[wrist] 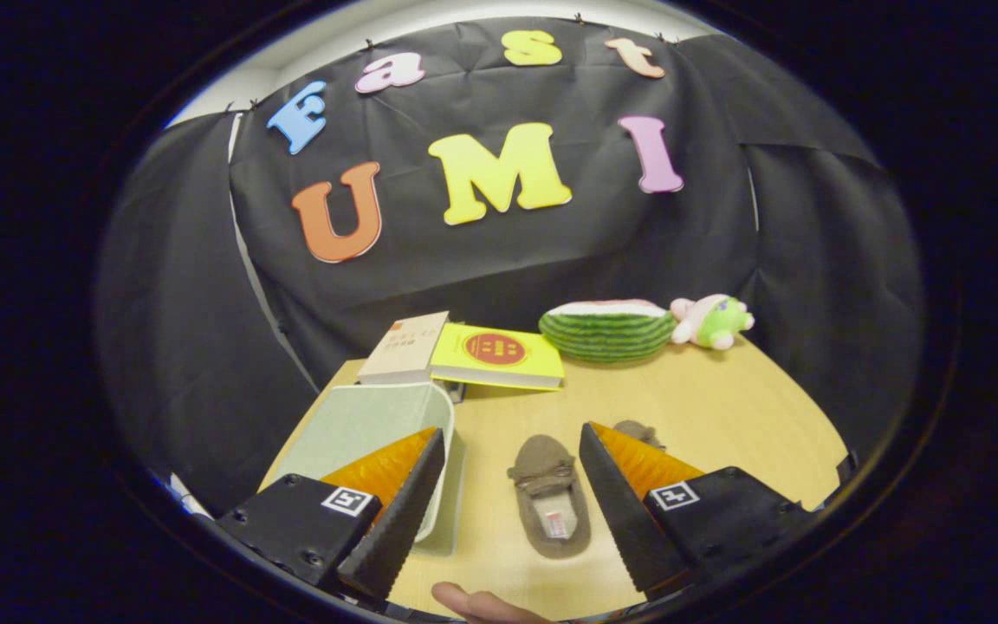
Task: Open the storage box then place both shoes into the box .Put the left shoe in first, then the right shoe, with the right side of both shoes facing outward in a uniform manner.
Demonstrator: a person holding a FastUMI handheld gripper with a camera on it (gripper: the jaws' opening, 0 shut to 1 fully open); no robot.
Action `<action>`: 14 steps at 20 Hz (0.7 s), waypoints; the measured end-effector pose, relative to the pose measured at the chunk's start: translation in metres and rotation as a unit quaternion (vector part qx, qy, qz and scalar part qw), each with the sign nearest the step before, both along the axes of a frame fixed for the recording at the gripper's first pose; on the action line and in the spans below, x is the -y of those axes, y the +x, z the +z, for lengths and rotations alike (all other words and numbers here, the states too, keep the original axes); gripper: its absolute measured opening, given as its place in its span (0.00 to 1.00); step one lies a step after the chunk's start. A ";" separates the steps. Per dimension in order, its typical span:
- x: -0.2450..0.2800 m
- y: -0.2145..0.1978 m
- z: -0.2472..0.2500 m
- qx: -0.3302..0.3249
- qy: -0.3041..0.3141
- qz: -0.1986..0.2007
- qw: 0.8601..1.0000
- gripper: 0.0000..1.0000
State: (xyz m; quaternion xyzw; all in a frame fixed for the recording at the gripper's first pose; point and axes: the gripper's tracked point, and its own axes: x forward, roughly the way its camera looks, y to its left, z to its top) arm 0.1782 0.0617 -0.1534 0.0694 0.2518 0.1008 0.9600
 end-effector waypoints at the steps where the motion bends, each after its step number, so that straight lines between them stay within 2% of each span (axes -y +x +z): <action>1: -0.012 0.010 -0.005 -0.017 0.021 0.024 0.999 1.00; 5: -0.042 0.047 -0.025 -0.080 0.095 0.085 0.989 1.00; 8: -0.068 0.057 -0.040 -0.143 0.170 0.141 0.965 0.99; 14: -0.091 0.073 -0.058 -0.191 0.254 0.203 0.926 0.99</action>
